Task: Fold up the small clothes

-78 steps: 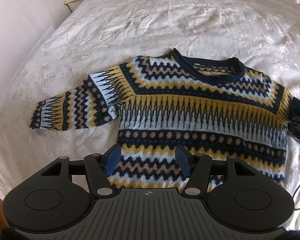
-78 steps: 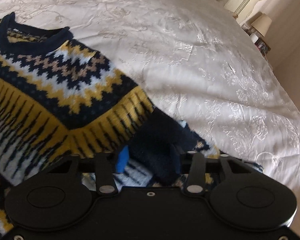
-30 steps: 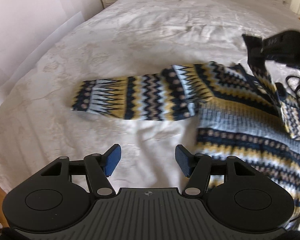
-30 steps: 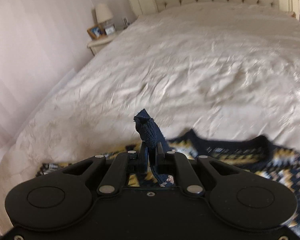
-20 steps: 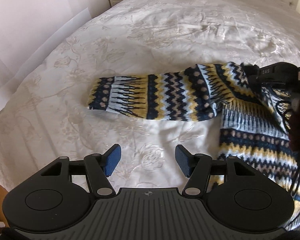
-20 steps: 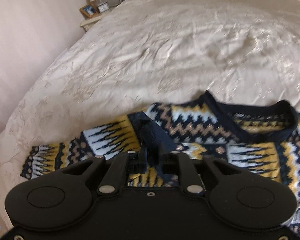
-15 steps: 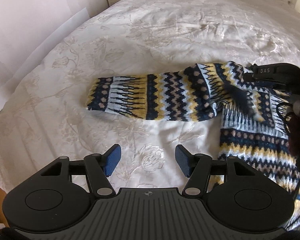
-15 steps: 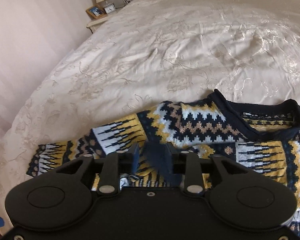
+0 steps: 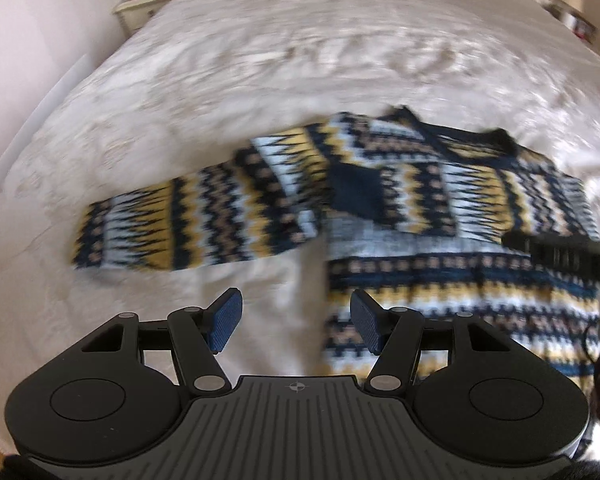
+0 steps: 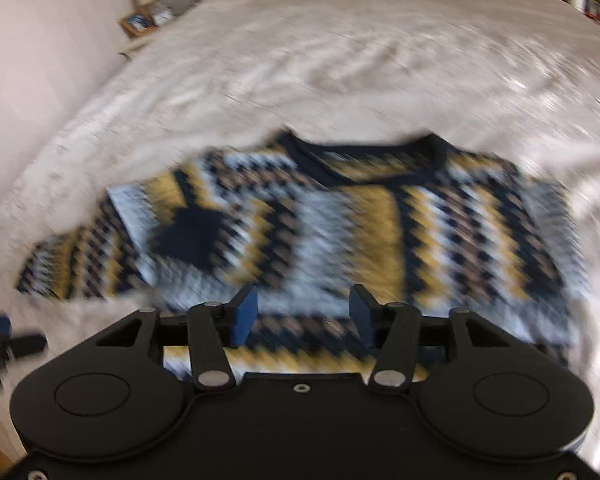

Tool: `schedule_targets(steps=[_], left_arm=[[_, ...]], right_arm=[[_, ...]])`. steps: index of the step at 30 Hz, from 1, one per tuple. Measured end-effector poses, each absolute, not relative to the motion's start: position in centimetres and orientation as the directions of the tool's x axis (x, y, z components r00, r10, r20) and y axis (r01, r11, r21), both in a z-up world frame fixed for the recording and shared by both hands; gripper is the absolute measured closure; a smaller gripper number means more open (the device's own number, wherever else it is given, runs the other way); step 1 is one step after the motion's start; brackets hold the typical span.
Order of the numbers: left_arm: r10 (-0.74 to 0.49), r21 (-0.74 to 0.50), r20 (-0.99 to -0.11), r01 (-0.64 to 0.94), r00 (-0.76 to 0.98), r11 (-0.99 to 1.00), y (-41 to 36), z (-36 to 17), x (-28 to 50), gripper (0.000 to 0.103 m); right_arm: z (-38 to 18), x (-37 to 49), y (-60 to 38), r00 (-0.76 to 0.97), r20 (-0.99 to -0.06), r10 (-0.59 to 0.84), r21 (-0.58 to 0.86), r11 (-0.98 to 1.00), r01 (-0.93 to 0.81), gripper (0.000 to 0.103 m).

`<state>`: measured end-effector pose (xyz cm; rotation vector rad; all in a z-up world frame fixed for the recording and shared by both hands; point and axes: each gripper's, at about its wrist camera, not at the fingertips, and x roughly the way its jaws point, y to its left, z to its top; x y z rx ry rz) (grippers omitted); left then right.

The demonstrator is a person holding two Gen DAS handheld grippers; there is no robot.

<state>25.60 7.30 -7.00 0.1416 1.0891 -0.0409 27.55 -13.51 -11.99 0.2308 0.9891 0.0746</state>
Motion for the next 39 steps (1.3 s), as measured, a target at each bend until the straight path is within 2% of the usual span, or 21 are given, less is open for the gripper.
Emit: schedule_targets(steps=[6, 9, 11, 13, 15, 17, 19, 25, 31, 39], left_arm=[[0.036, 0.100, -0.890, 0.118, 0.454, 0.988, 1.9, -6.8, 24.3, 0.044], [0.051, 0.099, -0.900, 0.090, 0.433, 0.991, -0.3, -7.0, 23.5, 0.044], [0.075, 0.117, -0.903, 0.073, 0.422, 0.990, -1.8, -7.2, 23.0, 0.044], [0.103, 0.138, -0.902, 0.054, 0.419, 0.989, -3.0, -7.2, 22.5, 0.044], [0.122, 0.144, -0.902, 0.021, 0.413, 0.989, -4.1, -7.1, 22.1, 0.044], [0.124, 0.131, -0.903, -0.012, 0.411, 0.991, -5.0, -6.9, 21.7, 0.044], [0.125, 0.115, -0.900, -0.048, 0.418, 0.992, -5.7, -6.6, 21.3, 0.044], [0.181, 0.145, -0.880, -0.115, 0.439, 0.983, -8.2, -5.8, 20.1, 0.045], [0.141, 0.083, -0.903, -0.158, 0.406, 0.984, -8.8, -5.5, 19.9, 0.045], [0.132, 0.078, -0.907, -0.147, 0.401, 0.986, -10.7, -4.7, 20.7, 0.044]], right_arm=[[-13.7, 23.7, -19.0, 0.499, -0.854, 0.150, 0.227, 0.969, 0.096, 0.039], [-14.1, 22.7, -20.9, 0.482, -0.855, 0.191, 0.259, 0.963, 0.077, 0.036], [-14.2, 22.3, -21.9, 0.472, -0.847, 0.243, 0.298, 0.953, 0.046, 0.025], [-14.0, 21.8, -22.8, 0.471, -0.833, 0.289, 0.333, 0.943, 0.011, 0.022], [-13.7, 21.5, -23.4, 0.476, -0.822, 0.311, 0.343, 0.939, -0.020, 0.016], [-13.2, 21.1, -23.8, 0.490, -0.807, 0.329, 0.349, 0.936, -0.054, 0.005], [-12.7, 20.8, -24.1, 0.494, -0.791, 0.361, 0.369, 0.926, -0.086, 0.001], [-11.7, 20.1, -25.3, 0.501, -0.757, 0.419, 0.402, 0.903, -0.148, 0.001], [-11.2, 19.9, -27.0, 0.513, -0.737, 0.441, 0.424, 0.892, -0.157, 0.001], [-10.9, 20.3, -28.9, 0.524, -0.710, 0.471, 0.468, 0.871, -0.148, 0.000]])
